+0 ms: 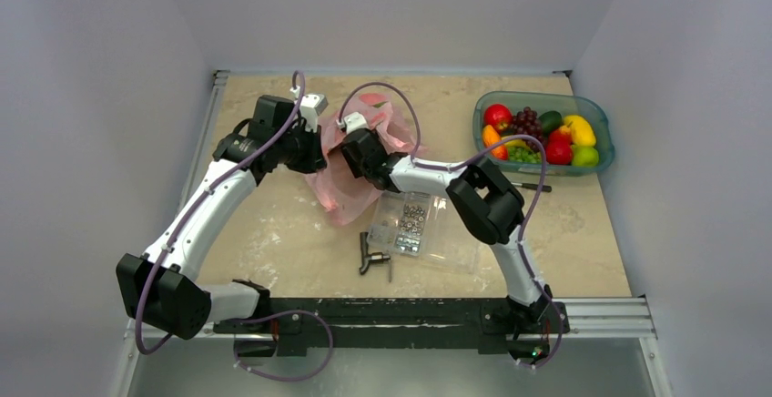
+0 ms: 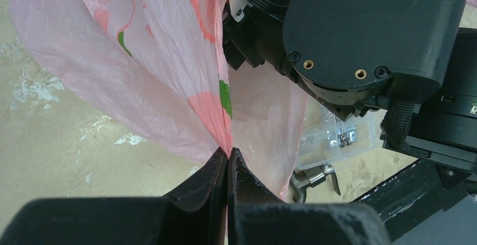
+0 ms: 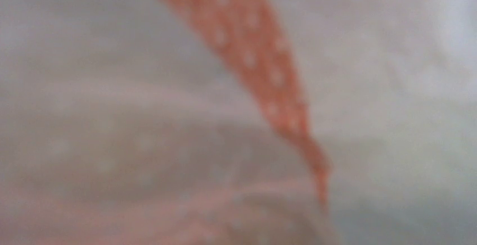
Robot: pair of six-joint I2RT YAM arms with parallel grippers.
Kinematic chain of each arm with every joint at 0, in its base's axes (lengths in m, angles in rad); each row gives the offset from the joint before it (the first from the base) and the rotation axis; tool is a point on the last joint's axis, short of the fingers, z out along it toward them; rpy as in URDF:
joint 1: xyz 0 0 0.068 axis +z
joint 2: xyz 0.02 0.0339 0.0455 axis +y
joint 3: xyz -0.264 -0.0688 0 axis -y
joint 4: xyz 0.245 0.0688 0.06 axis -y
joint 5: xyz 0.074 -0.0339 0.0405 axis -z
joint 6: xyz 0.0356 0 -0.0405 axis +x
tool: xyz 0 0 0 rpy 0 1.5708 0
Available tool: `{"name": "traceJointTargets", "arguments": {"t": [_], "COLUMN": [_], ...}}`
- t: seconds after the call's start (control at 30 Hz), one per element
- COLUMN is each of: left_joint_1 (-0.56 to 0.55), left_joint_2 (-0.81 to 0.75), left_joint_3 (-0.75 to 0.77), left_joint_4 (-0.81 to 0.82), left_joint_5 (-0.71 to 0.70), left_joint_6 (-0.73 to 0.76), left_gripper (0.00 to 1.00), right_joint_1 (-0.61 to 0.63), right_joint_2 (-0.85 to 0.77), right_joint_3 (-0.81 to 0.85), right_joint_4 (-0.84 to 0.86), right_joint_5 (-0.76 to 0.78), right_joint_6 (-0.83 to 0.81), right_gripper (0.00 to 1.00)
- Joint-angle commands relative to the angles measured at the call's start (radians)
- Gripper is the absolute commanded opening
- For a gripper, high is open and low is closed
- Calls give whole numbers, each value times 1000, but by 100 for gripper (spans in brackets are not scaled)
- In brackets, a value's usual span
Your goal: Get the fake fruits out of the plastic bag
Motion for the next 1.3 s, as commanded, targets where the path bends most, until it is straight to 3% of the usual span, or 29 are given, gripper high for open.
{"name": "traceJointTargets", "arguments": {"t": [0.0,0.17,0.4,0.67,0.97,1.27], "left_joint_1": [3,3,3,5,6,11], "left_joint_2": [1,12,-1,4,-21,-16], "left_joint_3": [4,2,4,14,6,8], "left_joint_4": [32,31,25,8,12,17], "left_joint_5": [25,18,-12,-88,-163,-132], "left_joint_6": [-1,-1,5,-12,-32,-41], "left_gripper": [0,0,0,0,0,0], "right_joint_1": [-3,-3,-2,-3,-3,-15], "right_joint_2": [1,-51,-225,-420,-588,-806], "right_joint_3": [52,36,-94,-193,-190,-229], "right_joint_4": [8,-4,28,29,-3,-44], "right_joint_5": [12,2,-199,-309,-273,-37], "right_joint_6": [3,15,118,185,189,128], "right_gripper": [47,30,14,1,0,0]}}
